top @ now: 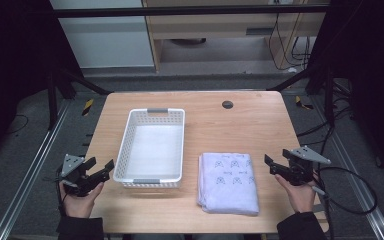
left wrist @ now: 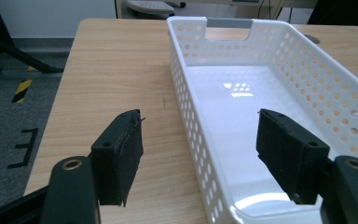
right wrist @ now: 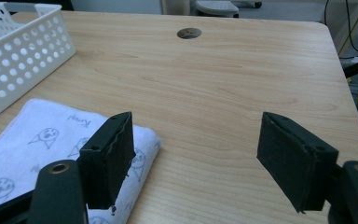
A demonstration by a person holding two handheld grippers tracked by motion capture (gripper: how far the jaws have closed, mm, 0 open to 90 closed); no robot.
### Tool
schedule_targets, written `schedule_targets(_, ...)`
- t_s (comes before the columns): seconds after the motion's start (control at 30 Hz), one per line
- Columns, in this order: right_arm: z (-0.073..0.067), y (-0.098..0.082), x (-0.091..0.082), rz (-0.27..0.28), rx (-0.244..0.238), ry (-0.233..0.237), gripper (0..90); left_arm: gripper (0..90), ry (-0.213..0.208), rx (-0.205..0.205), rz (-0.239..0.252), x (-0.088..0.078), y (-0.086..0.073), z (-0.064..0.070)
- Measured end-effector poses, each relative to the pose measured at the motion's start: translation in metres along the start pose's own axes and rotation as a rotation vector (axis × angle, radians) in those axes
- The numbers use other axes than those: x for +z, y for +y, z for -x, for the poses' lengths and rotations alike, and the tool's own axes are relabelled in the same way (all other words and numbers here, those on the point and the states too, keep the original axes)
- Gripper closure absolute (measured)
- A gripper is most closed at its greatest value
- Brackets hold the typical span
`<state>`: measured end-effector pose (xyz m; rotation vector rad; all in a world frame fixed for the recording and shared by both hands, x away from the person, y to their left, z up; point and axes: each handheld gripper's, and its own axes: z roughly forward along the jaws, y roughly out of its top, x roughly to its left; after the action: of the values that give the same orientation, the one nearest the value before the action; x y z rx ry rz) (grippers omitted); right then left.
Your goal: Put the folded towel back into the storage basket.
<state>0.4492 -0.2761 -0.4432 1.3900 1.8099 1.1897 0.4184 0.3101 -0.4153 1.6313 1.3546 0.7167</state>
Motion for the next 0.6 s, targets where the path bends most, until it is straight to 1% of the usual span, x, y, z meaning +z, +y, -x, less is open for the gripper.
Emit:
schedule_targets(0.03,0.0,0.0,0.0,0.0,0.0,0.0,27.3,30.4,0.0,0.0,0.0,0.0,0.0,0.0)
schedule_targets(0.07,-0.001,0.001,0.0,-0.002,-0.008,0.003,27.3,30.4,-0.002,0.004,0.002,0.0,0.001,0.003)
schedule_targets(0.1,-0.002,0.003,-0.001,0.002,-0.014,0.01,27.3,30.8,-0.015,0.006,0.005,-0.001,0.002,0.007)
schedule_targets(0.13,-0.002,0.003,-0.001,0.002,-0.014,0.01,27.3,30.9,-0.015,0.006,0.005,-0.001,0.002,0.007)
schedule_targets(0.2,-0.004,0.006,-0.002,0.001,-0.007,0.029,26.6,31.0,-0.028,0.014,0.004,-0.001,0.004,0.013)
schedule_targets(0.23,-0.004,0.006,-0.002,0.001,-0.007,0.029,26.6,31.0,-0.028,0.014,0.004,-0.001,0.004,0.013)
schedule_targets(0.27,-0.005,0.008,-0.003,0.01,-0.01,0.032,26.0,30.9,-0.034,0.023,0.01,-0.001,0.005,0.017)
schedule_targets(0.3,-0.005,0.008,-0.003,0.01,-0.01,0.032,26.0,30.8,-0.034,0.023,0.01,-0.001,0.005,0.017)
schedule_targets(0.33,-0.007,0.011,-0.004,0.017,0.001,0.039,25.0,30.5,-0.03,0.036,0.012,-0.001,0.006,0.021)
schedule_targets(0.4,-0.008,0.012,-0.005,0.015,0.005,0.04,25.1,30.2,-0.032,0.04,0.011,0.0,0.006,0.023)
schedule_targets(0.43,-0.009,0.014,-0.006,0.018,0.017,0.047,25.2,30.0,-0.03,0.05,0.01,0.0,0.007,0.025)
schedule_targets(0.57,-0.009,0.017,-0.007,0.017,0.007,0.042,25.3,29.6,-0.037,0.055,0.008,0.001,0.009,0.03)
schedule_targets(0.6,-0.008,0.02,-0.008,0.02,0.006,0.046,25.6,29.5,-0.045,0.062,0.002,0.001,0.01,0.033)
